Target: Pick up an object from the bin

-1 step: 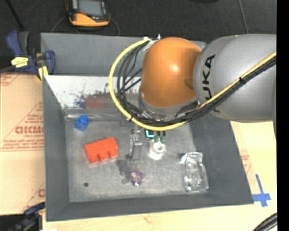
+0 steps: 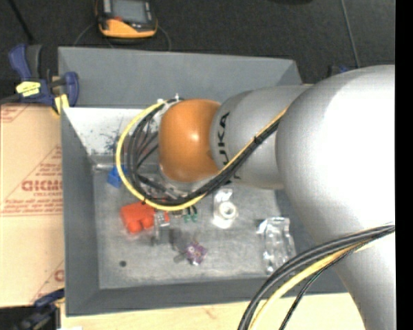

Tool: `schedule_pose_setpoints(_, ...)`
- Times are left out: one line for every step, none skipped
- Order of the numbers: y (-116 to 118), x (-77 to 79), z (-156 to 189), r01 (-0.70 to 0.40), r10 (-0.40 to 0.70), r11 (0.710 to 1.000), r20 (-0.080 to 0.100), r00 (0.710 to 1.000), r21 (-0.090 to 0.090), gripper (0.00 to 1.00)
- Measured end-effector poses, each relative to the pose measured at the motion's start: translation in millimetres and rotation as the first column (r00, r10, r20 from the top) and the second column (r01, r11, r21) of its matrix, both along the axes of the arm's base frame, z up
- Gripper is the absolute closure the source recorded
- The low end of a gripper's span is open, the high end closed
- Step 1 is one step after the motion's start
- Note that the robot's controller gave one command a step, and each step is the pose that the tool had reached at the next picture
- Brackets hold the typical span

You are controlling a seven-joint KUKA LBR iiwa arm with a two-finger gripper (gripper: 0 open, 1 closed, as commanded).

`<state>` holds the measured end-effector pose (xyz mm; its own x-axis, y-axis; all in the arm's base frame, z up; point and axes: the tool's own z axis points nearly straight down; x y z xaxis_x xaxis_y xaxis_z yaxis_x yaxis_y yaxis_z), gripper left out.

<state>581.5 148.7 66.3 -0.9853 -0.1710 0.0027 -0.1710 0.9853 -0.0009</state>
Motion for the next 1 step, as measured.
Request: schedule_pose_setpoints(3.6,11.1,36.8,-0.007,0.007,1.0,0.01,1.0,0.003,0.0)
